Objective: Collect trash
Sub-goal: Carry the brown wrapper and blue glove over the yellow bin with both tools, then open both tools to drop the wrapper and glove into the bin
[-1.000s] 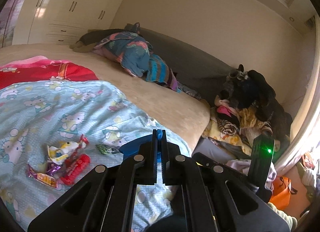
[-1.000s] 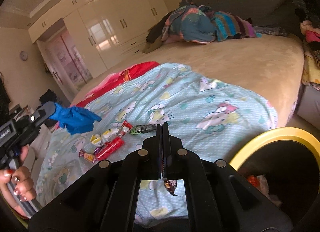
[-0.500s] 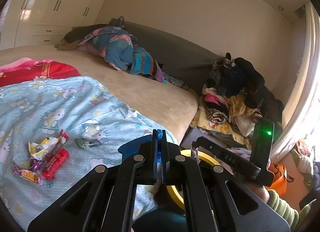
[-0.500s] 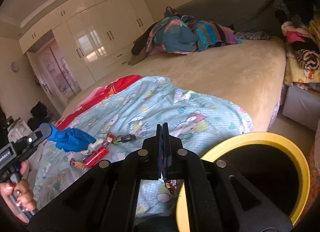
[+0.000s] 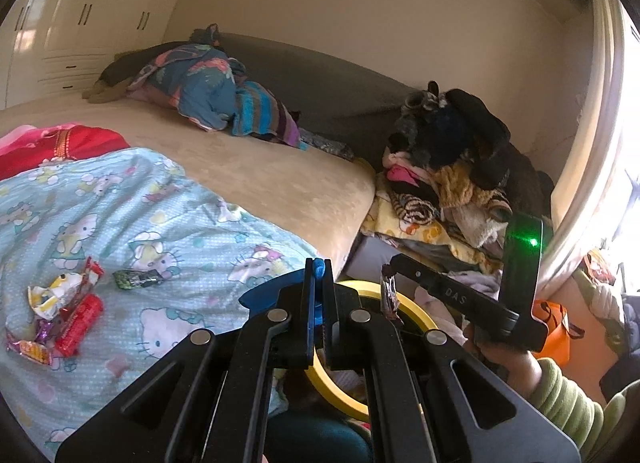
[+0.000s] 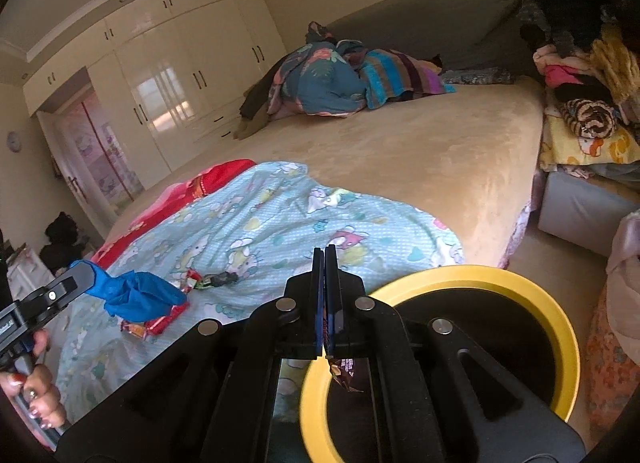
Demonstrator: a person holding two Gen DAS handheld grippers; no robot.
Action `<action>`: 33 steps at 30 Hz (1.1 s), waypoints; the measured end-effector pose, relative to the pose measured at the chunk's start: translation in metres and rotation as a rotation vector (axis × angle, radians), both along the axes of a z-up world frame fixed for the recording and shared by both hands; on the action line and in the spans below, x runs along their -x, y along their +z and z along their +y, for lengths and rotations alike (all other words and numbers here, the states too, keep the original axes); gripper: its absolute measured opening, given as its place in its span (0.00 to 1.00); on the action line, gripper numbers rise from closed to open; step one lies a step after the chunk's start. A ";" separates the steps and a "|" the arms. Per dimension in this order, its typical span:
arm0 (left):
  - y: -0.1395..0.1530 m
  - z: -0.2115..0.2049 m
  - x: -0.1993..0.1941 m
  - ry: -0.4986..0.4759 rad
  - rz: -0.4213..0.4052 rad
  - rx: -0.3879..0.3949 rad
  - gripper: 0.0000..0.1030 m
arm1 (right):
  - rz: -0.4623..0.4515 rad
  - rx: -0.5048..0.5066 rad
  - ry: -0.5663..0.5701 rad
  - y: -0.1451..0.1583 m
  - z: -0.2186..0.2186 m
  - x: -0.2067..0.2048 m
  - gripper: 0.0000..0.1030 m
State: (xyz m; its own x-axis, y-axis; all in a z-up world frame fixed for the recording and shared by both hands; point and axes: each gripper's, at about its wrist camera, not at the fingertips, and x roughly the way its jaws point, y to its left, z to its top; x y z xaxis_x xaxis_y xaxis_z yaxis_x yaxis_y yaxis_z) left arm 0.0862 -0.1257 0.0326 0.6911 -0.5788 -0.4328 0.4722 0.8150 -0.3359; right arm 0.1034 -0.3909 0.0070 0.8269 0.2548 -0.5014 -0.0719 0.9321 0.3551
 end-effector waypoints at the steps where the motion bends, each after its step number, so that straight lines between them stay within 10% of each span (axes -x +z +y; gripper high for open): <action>1: -0.001 -0.003 0.000 -0.008 0.001 -0.005 0.03 | 0.000 0.005 -0.001 0.000 -0.002 0.000 0.00; 33: -0.038 -0.107 0.019 -0.230 0.042 -0.133 0.03 | 0.028 0.046 -0.077 -0.007 -0.077 0.011 0.00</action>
State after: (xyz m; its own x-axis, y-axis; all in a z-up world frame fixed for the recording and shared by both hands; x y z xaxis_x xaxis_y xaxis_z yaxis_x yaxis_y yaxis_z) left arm 0.0677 -0.2326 -0.0055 0.5277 -0.6546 -0.5414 0.6380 0.7262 -0.2562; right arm 0.0920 -0.4674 -0.0003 0.8284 0.1670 -0.5346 0.0105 0.9497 0.3131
